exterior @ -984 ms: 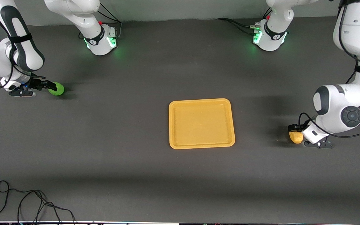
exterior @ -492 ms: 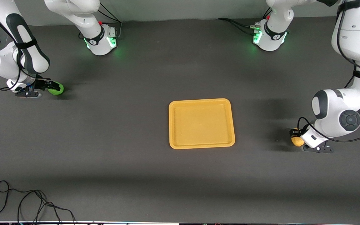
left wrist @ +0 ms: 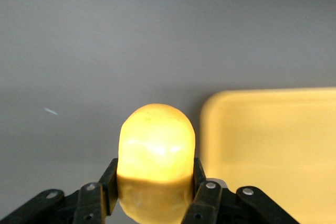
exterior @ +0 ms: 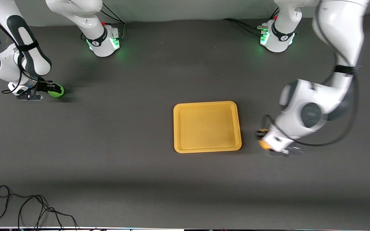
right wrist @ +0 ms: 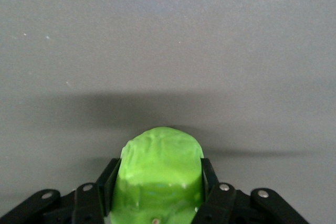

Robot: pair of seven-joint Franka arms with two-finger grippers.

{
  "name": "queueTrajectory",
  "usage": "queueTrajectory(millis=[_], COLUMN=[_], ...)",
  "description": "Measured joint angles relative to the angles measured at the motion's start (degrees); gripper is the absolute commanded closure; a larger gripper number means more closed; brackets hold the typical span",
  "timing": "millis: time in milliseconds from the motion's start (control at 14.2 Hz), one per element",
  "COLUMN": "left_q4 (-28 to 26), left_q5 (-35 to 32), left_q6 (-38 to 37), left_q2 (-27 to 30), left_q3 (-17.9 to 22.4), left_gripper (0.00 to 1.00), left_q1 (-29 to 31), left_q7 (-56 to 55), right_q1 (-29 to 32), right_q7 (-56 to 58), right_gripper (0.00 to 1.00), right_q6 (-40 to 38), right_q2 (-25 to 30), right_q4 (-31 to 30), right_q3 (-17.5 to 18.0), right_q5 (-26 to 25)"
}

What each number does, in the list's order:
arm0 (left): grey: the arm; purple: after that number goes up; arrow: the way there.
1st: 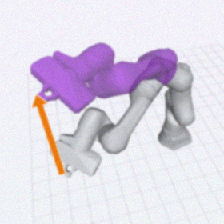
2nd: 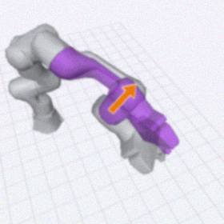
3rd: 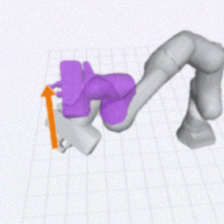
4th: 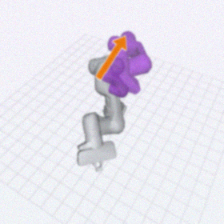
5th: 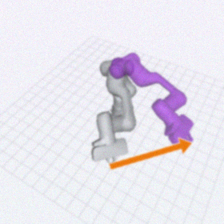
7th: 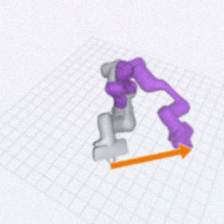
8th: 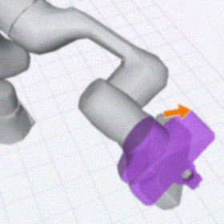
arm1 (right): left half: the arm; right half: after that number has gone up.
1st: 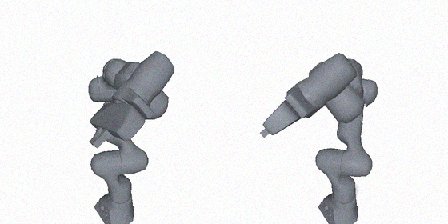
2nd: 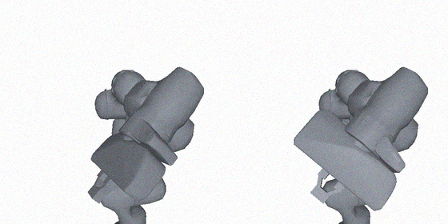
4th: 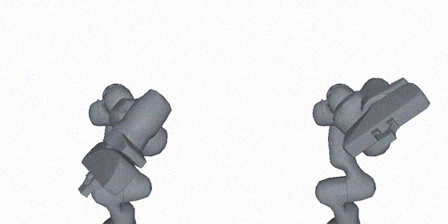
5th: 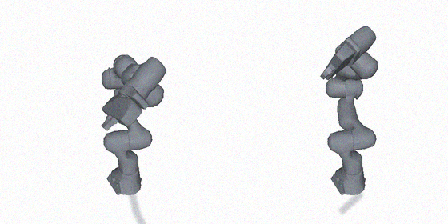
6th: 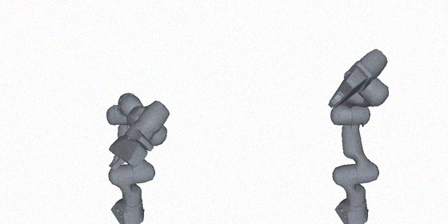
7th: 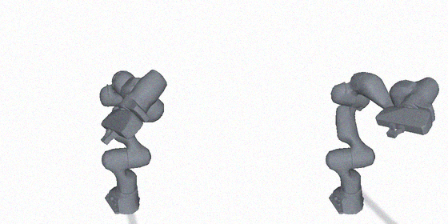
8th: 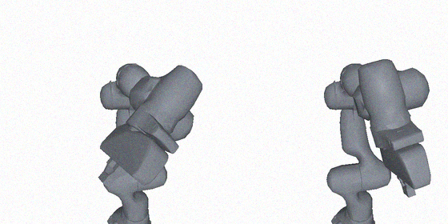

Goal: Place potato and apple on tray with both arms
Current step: 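Grasp the potato with the left gripper and carry it over the tray, then release the potato on the tray while the right gripper lifts the apple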

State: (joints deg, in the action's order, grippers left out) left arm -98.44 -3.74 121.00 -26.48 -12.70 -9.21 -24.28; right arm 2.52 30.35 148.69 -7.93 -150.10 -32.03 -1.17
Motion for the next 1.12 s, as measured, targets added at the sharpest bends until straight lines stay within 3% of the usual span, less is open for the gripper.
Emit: queueTrajectory(millis=[351,562,703,914,1124], left_q4=[-0.29,-0.09,-0.08,-0.08,-0.06], left_q5=[-0.01,-0.01,-0.01,-0.09,-0.13], left_q6=[0.72,1.5,1.51,1.51,1.51], left_q2=[-6.71,-8.88,-8.97,-9.15,-9.57], left_q3=[0.01,0.08,0.21,0.38,0.57], left_gripper=[0.65,0.55,0.31,0.3,0.3], left_q1=[-9.19,-10.08,-10.1,-10.11,-10.1], left_q7=[-8.39,-9.25,-9.3,-9.3,-9.3], right_q1=[-6.14,-9.41,-11.08,-13.53,-15.09], right_q7=[-0.48,-1.17,-1.18,-1.18,-1.35], right_gripper=[0.78,0.78,0.78,0.78,0.78], right_q6=[-14.25,-27.06,-35.44,-43.7,-48.32], right_q2=[2.02,3.3,3.79,4.32,4.29], right_q4=[12.29,24.18,33.35,44.38,50.82], right_q3=[0.82,0.92,0.96,1.0,1.03], right_q5=[0.61,0.69,0.69,0.69,0.69])
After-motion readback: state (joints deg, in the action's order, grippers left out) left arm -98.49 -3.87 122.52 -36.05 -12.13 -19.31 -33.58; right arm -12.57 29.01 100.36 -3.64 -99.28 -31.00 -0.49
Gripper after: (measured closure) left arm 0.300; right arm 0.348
